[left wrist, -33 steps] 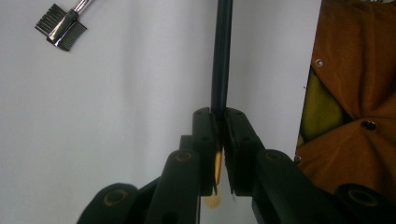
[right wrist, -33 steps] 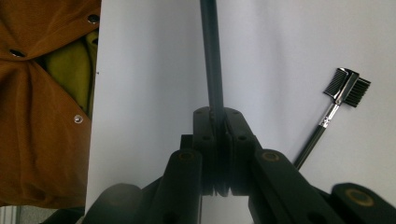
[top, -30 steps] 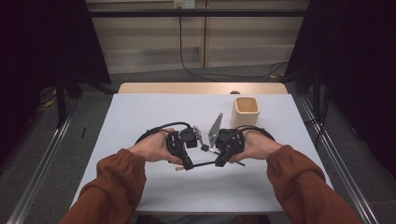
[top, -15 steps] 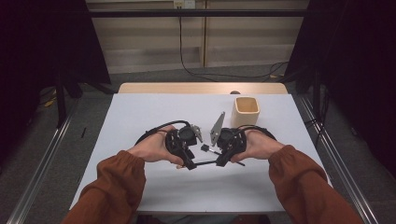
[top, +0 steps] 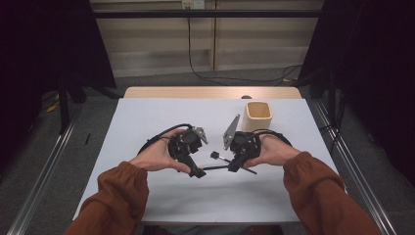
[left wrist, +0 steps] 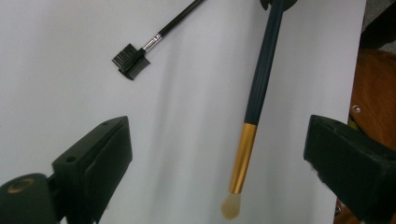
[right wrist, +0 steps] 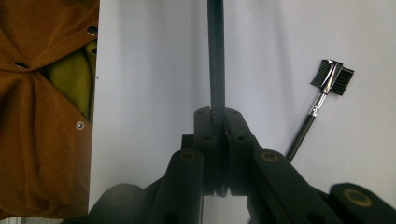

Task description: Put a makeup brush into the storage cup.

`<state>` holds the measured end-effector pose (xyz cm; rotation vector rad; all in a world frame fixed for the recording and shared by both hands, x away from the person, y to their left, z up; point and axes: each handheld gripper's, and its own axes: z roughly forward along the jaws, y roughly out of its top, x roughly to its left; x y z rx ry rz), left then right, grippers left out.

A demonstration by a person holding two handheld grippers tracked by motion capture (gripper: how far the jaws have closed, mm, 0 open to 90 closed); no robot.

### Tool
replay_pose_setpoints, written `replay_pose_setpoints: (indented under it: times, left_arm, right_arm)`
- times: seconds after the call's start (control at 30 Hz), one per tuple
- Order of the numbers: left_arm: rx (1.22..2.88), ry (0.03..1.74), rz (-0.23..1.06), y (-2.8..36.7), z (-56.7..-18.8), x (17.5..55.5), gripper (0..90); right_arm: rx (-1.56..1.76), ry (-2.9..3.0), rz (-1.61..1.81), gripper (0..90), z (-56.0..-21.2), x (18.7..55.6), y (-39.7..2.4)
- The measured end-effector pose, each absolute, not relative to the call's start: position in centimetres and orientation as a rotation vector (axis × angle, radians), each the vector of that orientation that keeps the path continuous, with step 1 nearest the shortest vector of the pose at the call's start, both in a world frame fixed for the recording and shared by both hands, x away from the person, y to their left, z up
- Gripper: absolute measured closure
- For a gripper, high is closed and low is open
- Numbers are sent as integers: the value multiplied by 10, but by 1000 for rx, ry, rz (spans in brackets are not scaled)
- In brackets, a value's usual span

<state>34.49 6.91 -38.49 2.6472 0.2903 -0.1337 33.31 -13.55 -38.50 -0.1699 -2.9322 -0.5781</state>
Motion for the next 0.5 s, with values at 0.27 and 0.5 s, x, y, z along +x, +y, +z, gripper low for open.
replay_pose_setpoints:
  times: [0.27, 0.5]
  left_arm:
    - [2550, 318, -63, 82, -385, 343, 56]
    - [2481, 378, -23, 98, -384, 346, 43]
  right_arm:
    - [-204, -2934, -601, 856, -385, 332, -143]
    - [-247, -2937, -621, 856, -385, 329, -157]
